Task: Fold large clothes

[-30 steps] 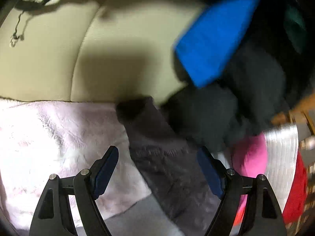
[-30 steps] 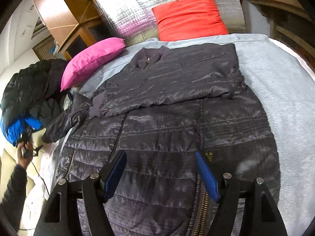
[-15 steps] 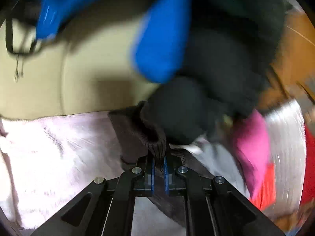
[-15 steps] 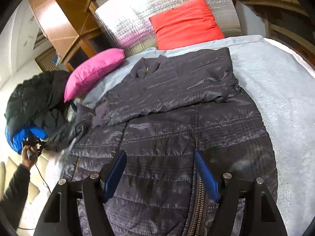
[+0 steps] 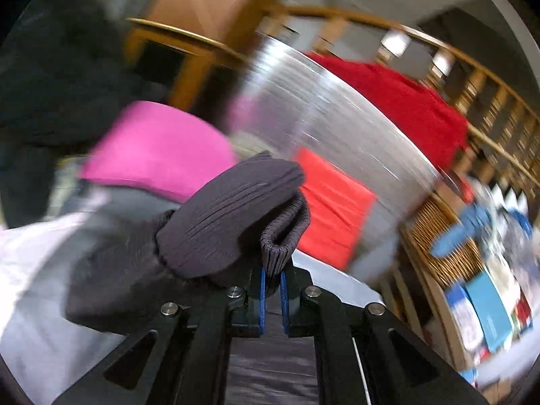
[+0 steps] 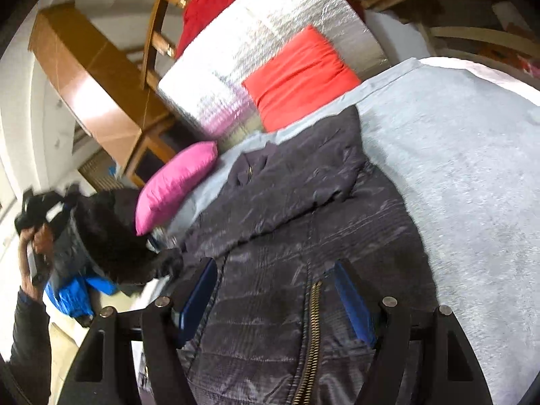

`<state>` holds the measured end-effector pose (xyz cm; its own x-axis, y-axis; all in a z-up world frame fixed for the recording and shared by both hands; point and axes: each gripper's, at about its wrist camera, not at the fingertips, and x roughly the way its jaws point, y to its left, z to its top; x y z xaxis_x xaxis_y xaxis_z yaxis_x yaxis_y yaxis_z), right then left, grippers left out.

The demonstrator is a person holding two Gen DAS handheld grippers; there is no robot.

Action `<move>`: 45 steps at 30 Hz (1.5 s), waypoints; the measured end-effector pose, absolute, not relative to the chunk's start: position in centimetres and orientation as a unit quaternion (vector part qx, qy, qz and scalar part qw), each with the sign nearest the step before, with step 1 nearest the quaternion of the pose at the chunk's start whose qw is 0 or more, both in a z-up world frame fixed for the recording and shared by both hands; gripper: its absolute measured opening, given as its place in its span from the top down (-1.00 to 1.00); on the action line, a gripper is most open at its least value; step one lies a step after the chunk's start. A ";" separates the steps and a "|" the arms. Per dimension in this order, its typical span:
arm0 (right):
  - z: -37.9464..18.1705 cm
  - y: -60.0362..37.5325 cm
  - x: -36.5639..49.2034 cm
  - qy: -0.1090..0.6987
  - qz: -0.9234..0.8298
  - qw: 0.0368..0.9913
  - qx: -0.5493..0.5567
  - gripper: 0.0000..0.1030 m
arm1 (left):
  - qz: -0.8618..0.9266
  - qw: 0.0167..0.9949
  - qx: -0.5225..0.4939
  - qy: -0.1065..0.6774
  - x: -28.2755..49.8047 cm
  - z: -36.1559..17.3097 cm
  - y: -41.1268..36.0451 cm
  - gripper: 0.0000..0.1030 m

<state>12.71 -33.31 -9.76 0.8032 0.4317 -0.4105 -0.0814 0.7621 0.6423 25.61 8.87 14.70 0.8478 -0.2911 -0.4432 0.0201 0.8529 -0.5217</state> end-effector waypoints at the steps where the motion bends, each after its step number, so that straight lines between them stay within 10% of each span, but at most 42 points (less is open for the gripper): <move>1: -9.8 -33.8 12.5 0.272 0.143 0.897 0.318 -0.46 | -0.100 0.925 -0.252 0.265 26.2 14.9 6.4 0.87; 4: -9.9 -35.1 12.1 0.256 0.143 0.895 0.335 -0.46 | -0.148 0.916 -0.243 0.284 26.5 14.5 0.0 0.85; 8: -10.5 -36.1 12.2 0.254 0.150 0.885 0.360 -0.60 | -0.189 0.884 -0.222 0.365 28.5 10.5 -6.7 -0.38; 25: -9.6 -35.0 16.0 0.293 0.194 0.821 0.449 -0.63 | 0.039 0.875 -0.249 0.414 18.8 -6.4 16.1 -0.49; 39: -13.2 -29.5 29.4 0.376 0.112 0.735 0.552 -0.61 | 0.025 0.880 -0.283 0.381 15.7 -12.7 18.8 -0.49; 45: -12.4 -28.7 32.1 0.414 0.070 0.768 0.484 0.22 | 0.024 0.879 -0.297 0.372 15.3 -13.3 19.4 -0.49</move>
